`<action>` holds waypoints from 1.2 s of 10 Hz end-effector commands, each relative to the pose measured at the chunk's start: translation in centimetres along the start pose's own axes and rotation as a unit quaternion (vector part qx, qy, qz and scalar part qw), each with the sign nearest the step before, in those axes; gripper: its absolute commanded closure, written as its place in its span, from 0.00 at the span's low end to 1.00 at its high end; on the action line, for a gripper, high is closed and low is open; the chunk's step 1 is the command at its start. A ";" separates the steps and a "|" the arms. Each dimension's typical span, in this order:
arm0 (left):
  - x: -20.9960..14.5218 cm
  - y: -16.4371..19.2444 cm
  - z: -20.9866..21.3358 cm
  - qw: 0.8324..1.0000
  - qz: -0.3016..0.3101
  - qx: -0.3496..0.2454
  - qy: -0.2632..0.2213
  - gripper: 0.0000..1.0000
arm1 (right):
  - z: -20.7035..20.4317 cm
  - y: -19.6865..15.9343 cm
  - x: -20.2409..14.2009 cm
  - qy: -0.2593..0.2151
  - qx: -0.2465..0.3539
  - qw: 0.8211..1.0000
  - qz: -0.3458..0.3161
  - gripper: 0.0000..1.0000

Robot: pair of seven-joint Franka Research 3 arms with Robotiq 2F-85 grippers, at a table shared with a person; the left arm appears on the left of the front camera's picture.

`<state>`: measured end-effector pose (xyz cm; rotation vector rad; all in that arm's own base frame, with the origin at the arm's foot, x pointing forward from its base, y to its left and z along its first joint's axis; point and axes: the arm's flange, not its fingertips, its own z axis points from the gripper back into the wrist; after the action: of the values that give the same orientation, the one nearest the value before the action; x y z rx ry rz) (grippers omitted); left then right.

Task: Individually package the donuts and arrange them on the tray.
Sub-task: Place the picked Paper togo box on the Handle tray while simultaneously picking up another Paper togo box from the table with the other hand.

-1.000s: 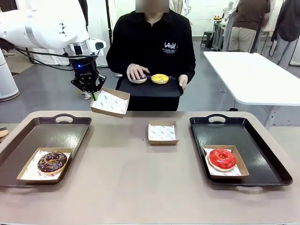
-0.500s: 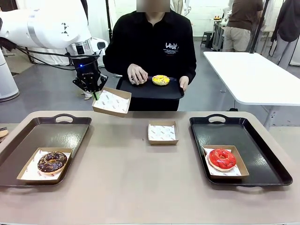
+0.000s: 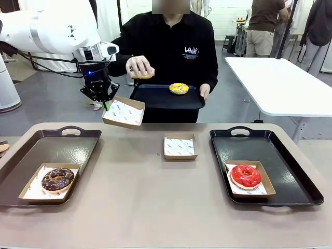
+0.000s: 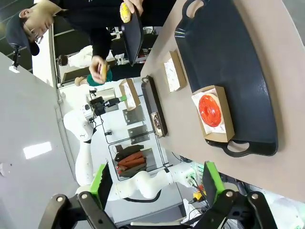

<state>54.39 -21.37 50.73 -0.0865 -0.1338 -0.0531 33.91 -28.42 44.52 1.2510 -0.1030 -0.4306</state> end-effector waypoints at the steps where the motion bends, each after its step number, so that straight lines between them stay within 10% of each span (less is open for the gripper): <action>1: -0.2 0.3 0.0 1.000 -0.001 0.001 0.000 1.00 | 0.1 0.2 0.0 0.001 0.004 1.000 0.002 0.00; 12: -0.2 0.3 0.0 1.000 -0.001 0.001 0.000 1.00 | 0.1 0.2 0.0 0.001 0.004 1.000 0.002 0.00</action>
<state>54.39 -21.36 50.71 -0.0864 -0.1335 -0.0530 33.90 -28.43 44.54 1.2505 -0.1032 -0.4307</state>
